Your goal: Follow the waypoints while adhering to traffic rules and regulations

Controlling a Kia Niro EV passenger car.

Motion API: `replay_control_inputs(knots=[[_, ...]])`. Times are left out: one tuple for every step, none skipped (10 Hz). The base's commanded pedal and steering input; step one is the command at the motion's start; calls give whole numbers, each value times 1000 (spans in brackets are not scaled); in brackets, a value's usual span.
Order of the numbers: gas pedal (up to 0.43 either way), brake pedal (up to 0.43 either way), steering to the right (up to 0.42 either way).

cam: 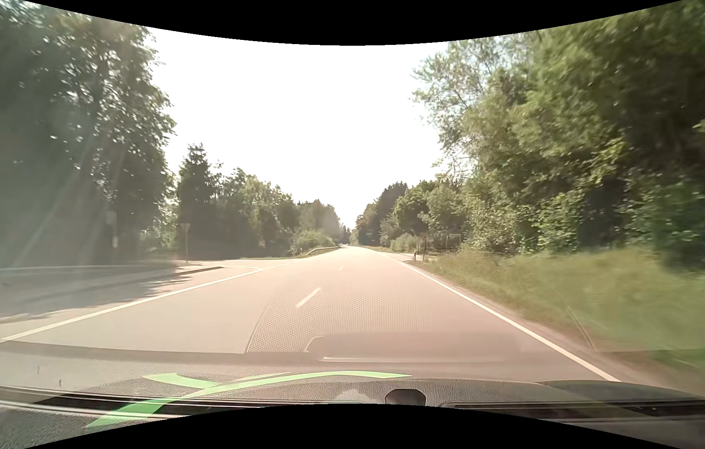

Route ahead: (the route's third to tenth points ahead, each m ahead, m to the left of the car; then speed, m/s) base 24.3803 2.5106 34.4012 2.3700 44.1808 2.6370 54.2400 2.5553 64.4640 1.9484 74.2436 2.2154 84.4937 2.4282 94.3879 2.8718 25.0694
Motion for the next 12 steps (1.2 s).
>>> replay_control_inputs(knots=[[240, 0, -4], [240, 0, -4], [240, 0, -4], [228, 0, -4], [220, 0, -4], [220, 0, -4], [220, 0, -4], [220, 0, -4], [220, 0, -4], [220, 0, -4], [209, 0, -4], [189, 0, -4]])
